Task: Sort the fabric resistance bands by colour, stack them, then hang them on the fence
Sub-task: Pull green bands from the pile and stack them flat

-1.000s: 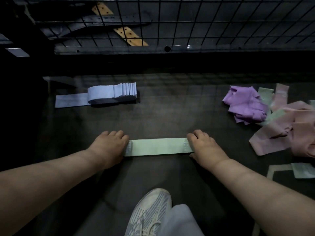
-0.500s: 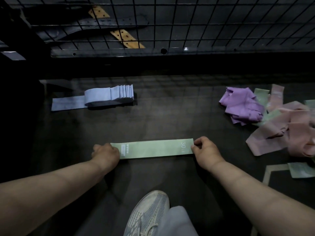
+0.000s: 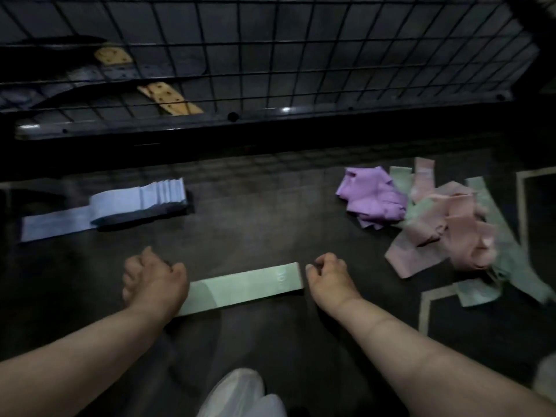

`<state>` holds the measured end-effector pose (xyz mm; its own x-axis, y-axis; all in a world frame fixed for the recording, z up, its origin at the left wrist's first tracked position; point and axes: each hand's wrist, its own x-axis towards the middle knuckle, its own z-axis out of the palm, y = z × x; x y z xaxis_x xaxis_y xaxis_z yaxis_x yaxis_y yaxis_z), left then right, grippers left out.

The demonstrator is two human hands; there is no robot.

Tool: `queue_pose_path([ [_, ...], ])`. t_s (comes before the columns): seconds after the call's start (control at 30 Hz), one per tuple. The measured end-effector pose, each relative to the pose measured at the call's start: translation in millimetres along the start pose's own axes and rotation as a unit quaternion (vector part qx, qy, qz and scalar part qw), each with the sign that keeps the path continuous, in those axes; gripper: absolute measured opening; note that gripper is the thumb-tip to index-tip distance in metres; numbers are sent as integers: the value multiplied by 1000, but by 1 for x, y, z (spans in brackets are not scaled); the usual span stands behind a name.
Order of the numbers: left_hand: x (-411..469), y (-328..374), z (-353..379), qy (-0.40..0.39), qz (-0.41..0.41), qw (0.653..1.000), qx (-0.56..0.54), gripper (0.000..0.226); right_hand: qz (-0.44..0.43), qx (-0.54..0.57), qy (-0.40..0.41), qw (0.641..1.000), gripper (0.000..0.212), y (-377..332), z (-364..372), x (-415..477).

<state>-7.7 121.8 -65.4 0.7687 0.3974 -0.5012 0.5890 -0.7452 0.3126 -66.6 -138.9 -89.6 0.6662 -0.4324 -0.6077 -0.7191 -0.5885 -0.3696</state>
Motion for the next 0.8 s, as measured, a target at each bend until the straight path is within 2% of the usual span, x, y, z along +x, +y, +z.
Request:
queue_pose_path([
  [0.23,-48,90,60,-11,114,991,-69,55,-11,-39,46,998,38,39,-56,24],
  [0.43,-86,175,108,-58,261,963,-28,50,11,-42,104,994,35,83,-116,62],
  [0.5,-96,201,123,-72,306,949,4,49,15,-45,87,995,36,98,-131,73],
  [0.6,-103,229,144,-111,379,916,72,47,-26,-42,29,998,39,115,-142,87],
  [0.67,-108,243,157,-143,421,886,133,44,-53,-74,29,995,38,120,-144,92],
  [0.73,-110,255,166,-175,445,855,200,42,-80,-160,52,983,41,120,-143,95],
  [0.8,-115,270,170,-198,476,811,276,41,-128,-274,50,952,50,116,-147,97],
])
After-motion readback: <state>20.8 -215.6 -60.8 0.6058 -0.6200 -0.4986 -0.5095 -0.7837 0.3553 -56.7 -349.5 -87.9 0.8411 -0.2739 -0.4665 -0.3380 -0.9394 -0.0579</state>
